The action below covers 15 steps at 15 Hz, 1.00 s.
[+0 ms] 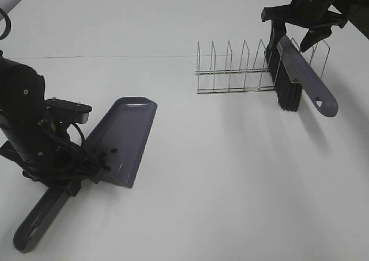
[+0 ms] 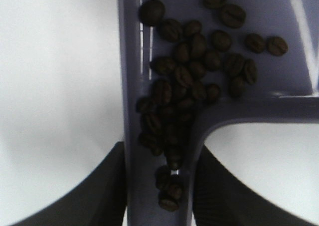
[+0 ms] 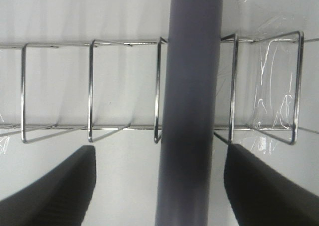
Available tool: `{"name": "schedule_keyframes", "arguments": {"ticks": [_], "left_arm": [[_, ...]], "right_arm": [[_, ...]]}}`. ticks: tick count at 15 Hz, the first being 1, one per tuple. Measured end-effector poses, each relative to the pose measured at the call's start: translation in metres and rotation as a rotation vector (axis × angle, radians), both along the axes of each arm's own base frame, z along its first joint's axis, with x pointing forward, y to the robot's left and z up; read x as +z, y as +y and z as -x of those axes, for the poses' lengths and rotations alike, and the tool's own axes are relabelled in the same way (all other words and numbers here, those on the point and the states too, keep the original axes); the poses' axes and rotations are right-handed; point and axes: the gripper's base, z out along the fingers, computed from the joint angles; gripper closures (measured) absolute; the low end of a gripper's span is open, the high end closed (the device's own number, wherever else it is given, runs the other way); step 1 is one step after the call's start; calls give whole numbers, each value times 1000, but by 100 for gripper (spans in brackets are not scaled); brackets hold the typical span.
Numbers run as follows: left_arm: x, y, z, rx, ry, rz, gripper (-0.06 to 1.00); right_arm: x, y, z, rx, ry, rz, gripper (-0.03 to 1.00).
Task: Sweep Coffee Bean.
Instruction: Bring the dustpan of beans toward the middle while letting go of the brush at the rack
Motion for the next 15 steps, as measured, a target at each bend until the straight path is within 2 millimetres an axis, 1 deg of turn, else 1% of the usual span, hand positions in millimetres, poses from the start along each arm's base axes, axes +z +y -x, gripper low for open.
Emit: {"name": "schedule_keyframes", "arguments": {"ticks": [1, 2, 3, 5, 6, 7, 8, 10, 11, 13, 15], "left_arm": [[0, -1, 0, 10, 4, 7, 63], [0, -1, 1, 20, 8, 13, 63], [0, -2, 1, 39, 13, 18, 63], [1, -2, 0, 84, 13, 24, 63], [1, -3, -1, 90, 15, 24, 63], [2, -3, -1, 92, 14, 25, 63], [2, -4, -3, 94, 11, 28, 63], [5, -6, -8, 129, 1, 37, 63], [6, -7, -10, 144, -13, 43, 63], [2, -8, -13, 147, -33, 41, 63], [-1, -10, -20, 135, -47, 36, 63]], "right_arm": [[5, 1, 1, 0, -9, -9, 34], [15, 2, 2, -1, -28, -19, 34], [29, 2, 5, -1, -56, -24, 34], [57, 2, 19, -2, -90, -26, 34], [67, 2, 29, -2, -86, -26, 34], [72, 2, 36, -2, -81, -26, 34], [81, 1, 49, 0, -70, -24, 34], [82, 1, 79, 16, -8, -18, 34], [83, 0, 113, 40, 50, -11, 34], [77, 0, 145, 46, 115, -10, 34], [78, -1, 175, 46, 149, -10, 34]]}}
